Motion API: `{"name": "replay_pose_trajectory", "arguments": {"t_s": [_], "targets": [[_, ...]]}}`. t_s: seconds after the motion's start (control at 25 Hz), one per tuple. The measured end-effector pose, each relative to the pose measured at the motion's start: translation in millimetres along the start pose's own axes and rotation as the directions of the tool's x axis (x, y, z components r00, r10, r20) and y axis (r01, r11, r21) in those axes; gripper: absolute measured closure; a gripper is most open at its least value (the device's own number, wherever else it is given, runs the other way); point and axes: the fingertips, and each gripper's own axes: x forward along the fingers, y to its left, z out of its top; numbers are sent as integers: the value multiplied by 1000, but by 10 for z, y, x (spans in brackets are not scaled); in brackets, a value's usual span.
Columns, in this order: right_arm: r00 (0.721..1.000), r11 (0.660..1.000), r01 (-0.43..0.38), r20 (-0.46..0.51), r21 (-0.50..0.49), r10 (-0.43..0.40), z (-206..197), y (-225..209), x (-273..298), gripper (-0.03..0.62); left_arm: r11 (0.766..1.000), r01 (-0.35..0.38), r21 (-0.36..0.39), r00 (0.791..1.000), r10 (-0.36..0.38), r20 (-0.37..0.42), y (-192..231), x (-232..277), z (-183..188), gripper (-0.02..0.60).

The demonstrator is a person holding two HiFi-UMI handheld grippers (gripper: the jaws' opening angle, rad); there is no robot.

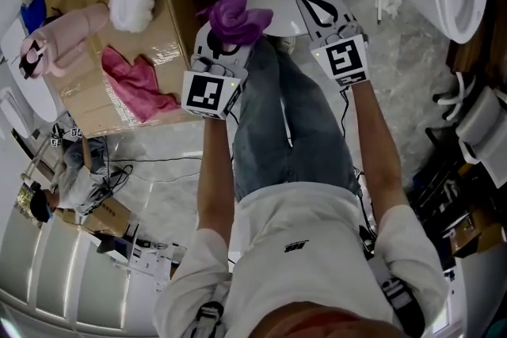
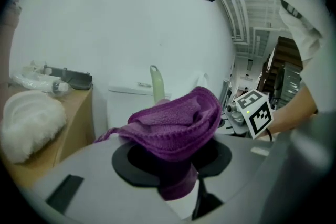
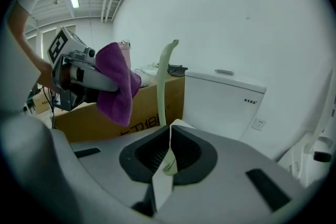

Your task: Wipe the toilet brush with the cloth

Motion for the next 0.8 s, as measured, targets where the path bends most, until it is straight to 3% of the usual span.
{"name": "replay_pose_trajectory", "arguments": {"t_s": [0.12,0.36,0.8], "targets": [[1000,1000,-8,-11,-16,8,-142,-41,167,588,1000,-15,-17,999,14,-42,84,111,-159,422],[994,995,-49,-103,-83,40,-554,-114,491,575,999,24,-23,1000,-24,-6,138,373,-365,416],[978,954,-181,-147,-238,149,-811,-52,964,520,999,46,-23,999,-46,-12,209,693,-598,403]]}}
